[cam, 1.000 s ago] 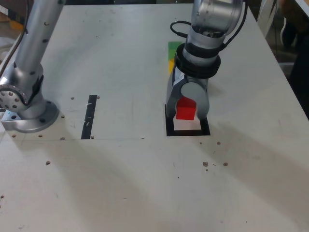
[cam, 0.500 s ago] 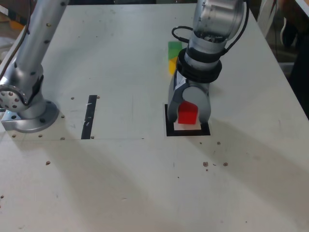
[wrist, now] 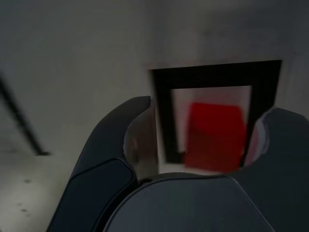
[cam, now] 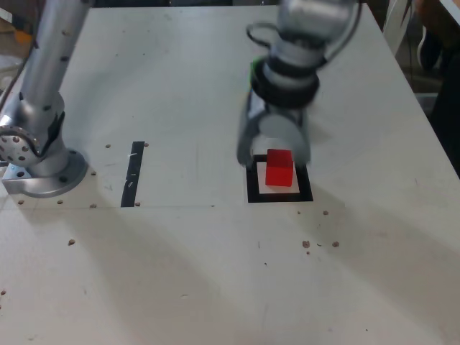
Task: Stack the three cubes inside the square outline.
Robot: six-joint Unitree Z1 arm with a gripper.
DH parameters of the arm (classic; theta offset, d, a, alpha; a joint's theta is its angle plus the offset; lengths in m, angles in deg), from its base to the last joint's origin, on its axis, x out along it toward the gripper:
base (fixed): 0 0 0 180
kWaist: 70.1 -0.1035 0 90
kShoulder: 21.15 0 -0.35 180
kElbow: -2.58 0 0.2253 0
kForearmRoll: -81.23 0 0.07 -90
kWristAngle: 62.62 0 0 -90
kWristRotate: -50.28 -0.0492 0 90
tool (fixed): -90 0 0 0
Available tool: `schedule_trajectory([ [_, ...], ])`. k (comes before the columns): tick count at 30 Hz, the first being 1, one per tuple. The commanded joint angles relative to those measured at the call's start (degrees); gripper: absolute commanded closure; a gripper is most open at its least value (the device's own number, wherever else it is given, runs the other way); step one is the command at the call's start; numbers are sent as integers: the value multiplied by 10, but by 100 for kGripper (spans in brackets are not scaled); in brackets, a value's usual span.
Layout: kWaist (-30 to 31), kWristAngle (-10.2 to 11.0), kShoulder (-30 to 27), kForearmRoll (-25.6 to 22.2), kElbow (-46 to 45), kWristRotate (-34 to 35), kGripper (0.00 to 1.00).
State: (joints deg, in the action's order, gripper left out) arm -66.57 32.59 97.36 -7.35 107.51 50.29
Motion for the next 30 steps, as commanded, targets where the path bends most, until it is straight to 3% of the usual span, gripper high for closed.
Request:
schedule_trajectory([
  [1,-11,10,-16,-12,3,-12,9],
  [7,-82,56,-34,-46,49,-86,5],
  [10,-142,69,-31,-56,77,-139,4],
  [18,-300,75,30,-61,160,-275,4],
  [30,-343,80,102,-51,195,-324,6],
])
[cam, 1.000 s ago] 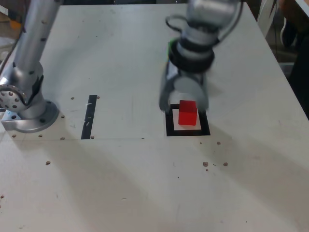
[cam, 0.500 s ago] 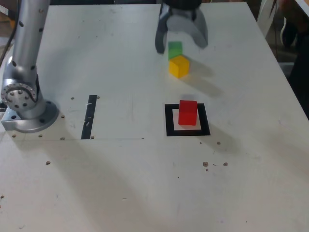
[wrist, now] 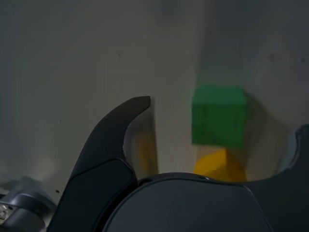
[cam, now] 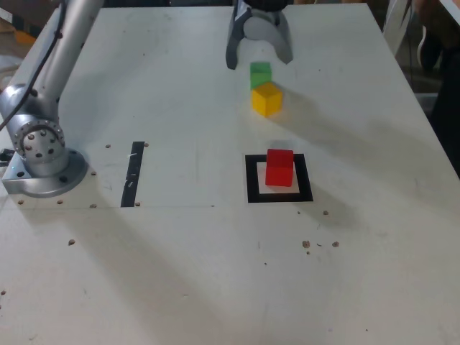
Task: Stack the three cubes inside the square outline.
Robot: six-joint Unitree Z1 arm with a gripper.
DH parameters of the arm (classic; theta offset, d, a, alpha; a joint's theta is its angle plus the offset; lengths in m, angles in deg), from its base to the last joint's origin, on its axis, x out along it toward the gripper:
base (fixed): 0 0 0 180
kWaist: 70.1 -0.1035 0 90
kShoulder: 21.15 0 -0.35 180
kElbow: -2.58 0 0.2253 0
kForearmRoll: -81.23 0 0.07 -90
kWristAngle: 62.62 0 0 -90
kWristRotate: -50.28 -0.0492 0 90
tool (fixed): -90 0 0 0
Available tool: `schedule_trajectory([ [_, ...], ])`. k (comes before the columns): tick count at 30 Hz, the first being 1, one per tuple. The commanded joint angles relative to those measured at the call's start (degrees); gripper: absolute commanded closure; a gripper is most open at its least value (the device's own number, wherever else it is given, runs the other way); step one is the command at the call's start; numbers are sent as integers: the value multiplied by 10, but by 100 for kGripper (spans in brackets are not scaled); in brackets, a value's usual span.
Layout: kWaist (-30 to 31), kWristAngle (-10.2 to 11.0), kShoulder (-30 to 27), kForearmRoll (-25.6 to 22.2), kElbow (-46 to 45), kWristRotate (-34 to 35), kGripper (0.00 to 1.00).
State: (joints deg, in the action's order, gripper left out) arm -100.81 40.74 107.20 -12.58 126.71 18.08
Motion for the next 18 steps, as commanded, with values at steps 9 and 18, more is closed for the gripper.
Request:
schedule_trajectory([
  [9,-4,-18,25,5,6,-14,17],
  [18,-4,-33,32,11,8,-24,47],
])
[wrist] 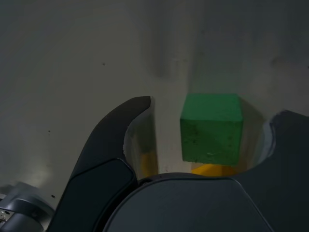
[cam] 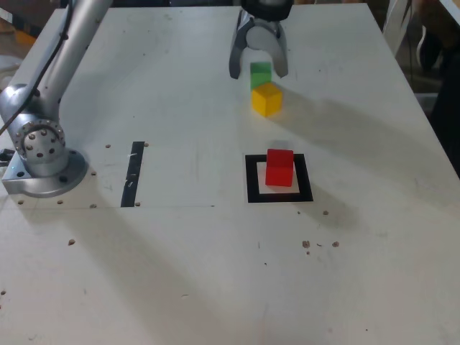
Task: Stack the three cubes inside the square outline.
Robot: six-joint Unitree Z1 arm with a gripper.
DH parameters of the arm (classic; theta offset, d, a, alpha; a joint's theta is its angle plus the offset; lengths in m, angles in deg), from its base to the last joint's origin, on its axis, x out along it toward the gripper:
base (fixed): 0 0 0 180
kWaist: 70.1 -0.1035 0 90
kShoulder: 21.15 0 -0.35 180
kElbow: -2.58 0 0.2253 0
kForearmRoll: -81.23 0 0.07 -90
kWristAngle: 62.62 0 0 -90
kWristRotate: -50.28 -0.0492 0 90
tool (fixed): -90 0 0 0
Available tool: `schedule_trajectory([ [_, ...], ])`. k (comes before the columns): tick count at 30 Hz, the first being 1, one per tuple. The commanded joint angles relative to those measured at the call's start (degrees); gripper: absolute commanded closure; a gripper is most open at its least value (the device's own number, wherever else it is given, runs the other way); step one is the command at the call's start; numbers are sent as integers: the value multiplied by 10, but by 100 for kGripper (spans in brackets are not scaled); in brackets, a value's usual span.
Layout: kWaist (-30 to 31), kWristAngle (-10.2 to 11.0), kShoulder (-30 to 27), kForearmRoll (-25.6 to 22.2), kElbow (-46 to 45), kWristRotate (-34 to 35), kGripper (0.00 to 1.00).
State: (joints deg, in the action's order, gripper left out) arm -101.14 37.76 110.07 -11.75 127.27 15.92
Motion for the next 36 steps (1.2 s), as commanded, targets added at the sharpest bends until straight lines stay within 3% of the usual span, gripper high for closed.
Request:
schedule_trajectory([
  [1,-1,-5,3,5,3,-3,50],
  [6,-1,-9,5,10,3,-4,61],
  [19,-1,-16,11,16,2,-4,61],
  [21,-1,-15,11,18,0,-4,52],
  [25,0,-12,8,22,-4,-3,18],
  [27,2,-13,3,19,-3,-2,6],
  [36,37,-11,-41,-26,-2,45,1],
])
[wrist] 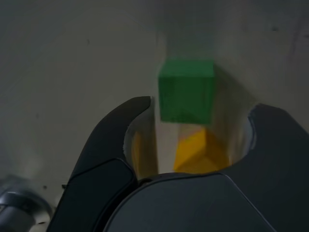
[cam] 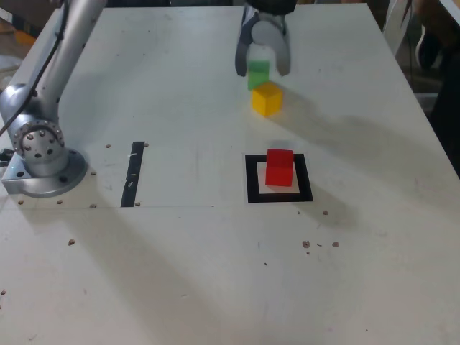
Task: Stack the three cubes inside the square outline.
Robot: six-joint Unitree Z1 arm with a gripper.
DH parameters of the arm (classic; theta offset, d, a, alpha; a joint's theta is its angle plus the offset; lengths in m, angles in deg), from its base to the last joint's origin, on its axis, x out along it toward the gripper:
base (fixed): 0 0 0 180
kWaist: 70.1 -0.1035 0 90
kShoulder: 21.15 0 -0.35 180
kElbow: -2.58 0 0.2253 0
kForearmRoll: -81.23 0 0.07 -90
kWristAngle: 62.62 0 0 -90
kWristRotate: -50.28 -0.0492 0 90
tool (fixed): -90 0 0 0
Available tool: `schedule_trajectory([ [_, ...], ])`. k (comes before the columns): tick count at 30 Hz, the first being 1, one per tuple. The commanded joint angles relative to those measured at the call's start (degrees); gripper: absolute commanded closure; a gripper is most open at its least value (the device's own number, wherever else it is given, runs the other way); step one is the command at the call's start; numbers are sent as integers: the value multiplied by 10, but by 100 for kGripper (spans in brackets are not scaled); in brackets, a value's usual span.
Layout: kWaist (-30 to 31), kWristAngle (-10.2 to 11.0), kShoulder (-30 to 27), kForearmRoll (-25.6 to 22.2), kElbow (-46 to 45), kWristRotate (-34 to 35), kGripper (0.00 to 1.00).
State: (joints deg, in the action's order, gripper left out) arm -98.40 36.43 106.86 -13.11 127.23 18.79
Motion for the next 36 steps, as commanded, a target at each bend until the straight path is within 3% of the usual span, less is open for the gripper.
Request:
schedule_trajectory([
  [1,16,1,-13,-21,-4,31,1],
  [7,63,-20,-27,-52,-44,165,1],
  [12,90,-16,-33,-33,-69,261,1],
  [21,80,-22,-20,48,-97,296,1],
  [26,68,-29,-12,63,-109,298,2],
  [31,62,-34,-2,57,-109,302,12],
  [36,62,-34,5,59,-103,303,34],
])
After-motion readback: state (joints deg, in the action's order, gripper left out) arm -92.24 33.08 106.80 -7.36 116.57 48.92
